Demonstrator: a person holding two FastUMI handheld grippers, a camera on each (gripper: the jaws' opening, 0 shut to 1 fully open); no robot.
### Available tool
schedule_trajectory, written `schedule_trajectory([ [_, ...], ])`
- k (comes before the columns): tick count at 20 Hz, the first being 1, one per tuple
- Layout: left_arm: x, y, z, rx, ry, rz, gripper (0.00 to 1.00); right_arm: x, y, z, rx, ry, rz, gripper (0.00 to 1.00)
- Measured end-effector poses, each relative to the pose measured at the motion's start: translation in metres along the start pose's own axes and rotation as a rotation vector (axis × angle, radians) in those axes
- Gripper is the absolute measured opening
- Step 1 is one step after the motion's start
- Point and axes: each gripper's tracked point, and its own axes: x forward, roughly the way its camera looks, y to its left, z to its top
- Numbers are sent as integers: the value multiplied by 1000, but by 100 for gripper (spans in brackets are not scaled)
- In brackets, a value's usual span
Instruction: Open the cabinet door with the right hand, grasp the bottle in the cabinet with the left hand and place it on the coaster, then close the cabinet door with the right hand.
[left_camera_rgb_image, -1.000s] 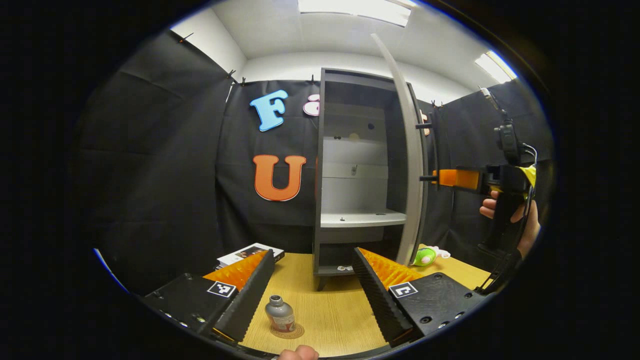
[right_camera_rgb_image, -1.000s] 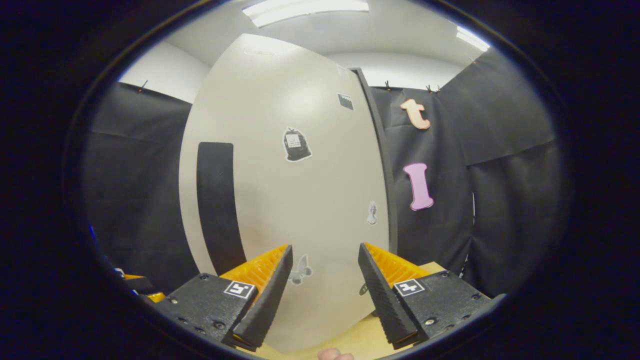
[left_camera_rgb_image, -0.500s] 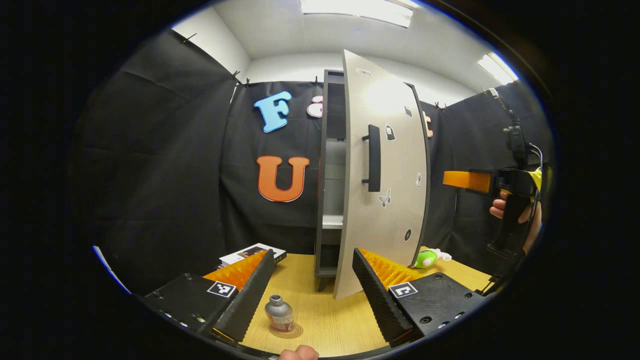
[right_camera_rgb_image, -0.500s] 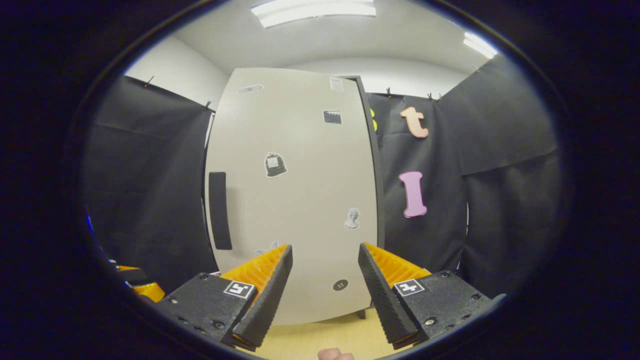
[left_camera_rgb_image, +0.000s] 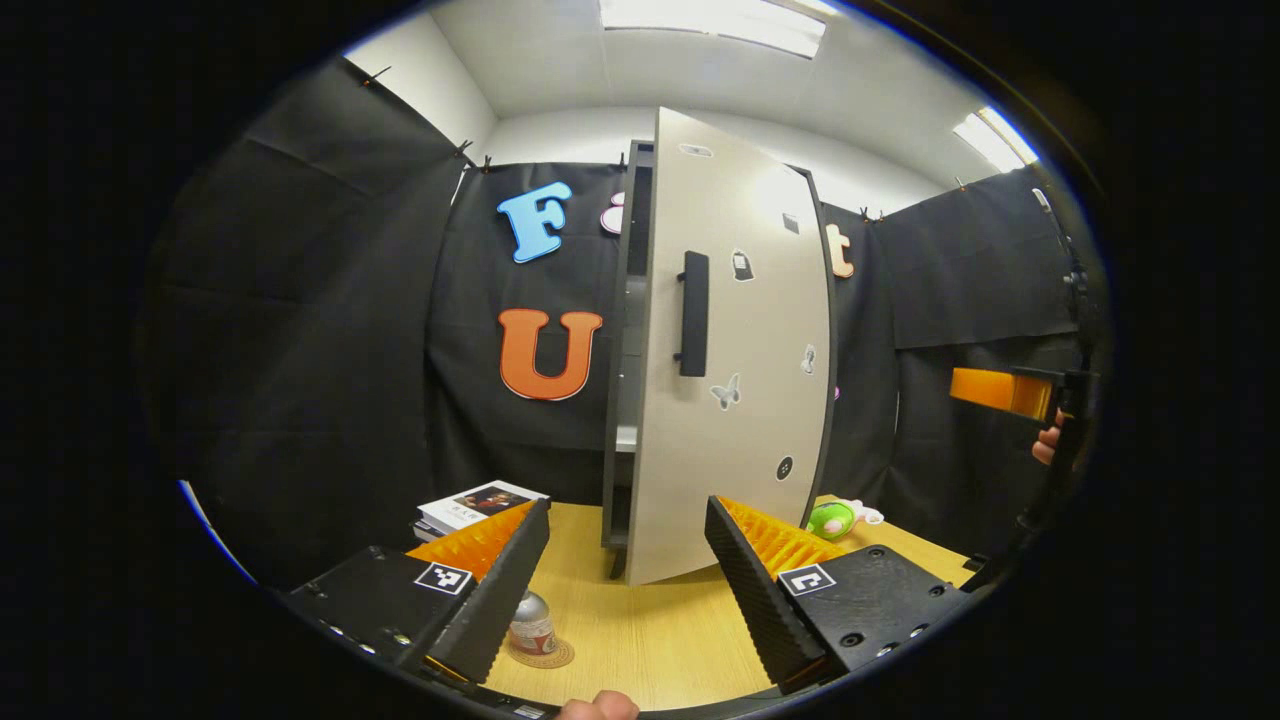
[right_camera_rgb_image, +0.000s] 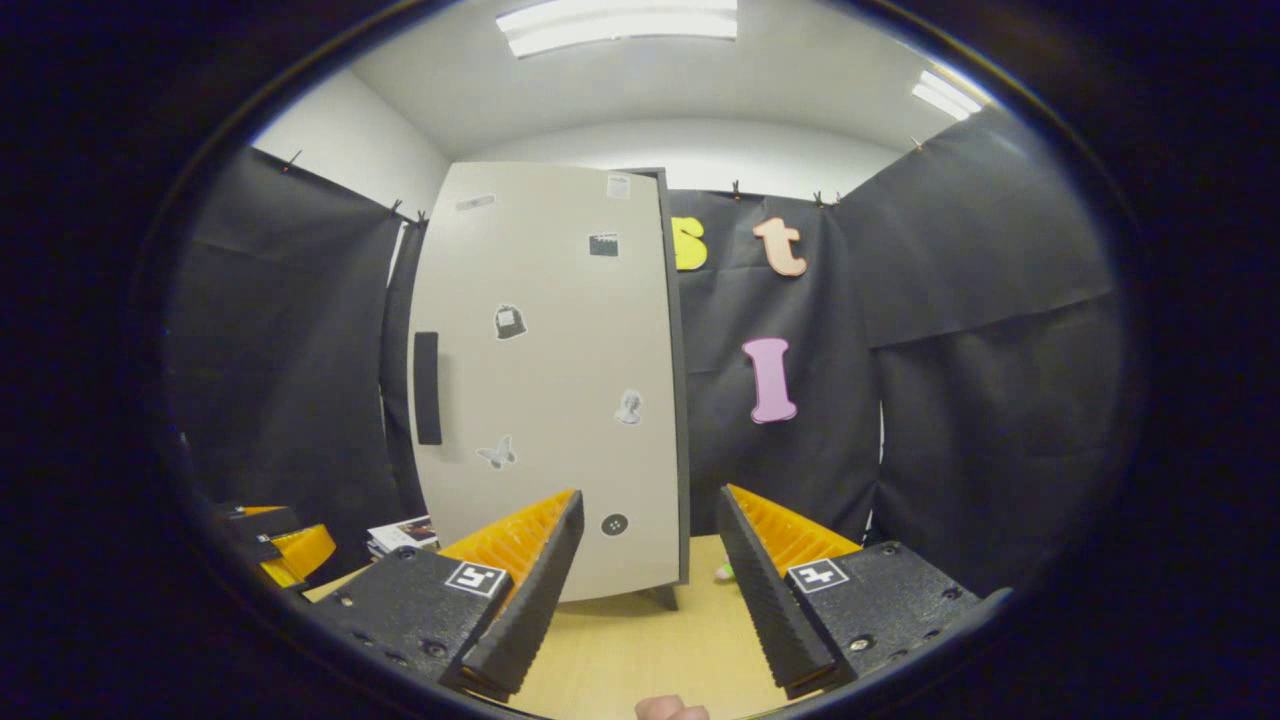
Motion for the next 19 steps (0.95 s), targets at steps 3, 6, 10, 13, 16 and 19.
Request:
schedule_trajectory([
  [3, -2, -14, 3, 8, -9, -15, 95, -15, -13, -20, 13, 28, -23, 88],
  [6, -1, -27, 4, 12, -15, -34, 95, -23, -20, -28, 33, 40, -33, 88],
  [10, -1, -37, 5, 4, -15, -48, 95, -34, -31, -29, 27, 27, -59, 88],
  [13, -2, -39, 8, -1, -19, -48, 95, -37, -34, -37, 13, 20, -67, 88],
  [16, -3, -41, 7, -6, -18, -49, 95, -42, -33, -47, 14, 36, -65, 88],
  [19, -4, -41, 6, -6, -10, -47, 95, -46, -33, -47, 10, 33, -61, 88],
])
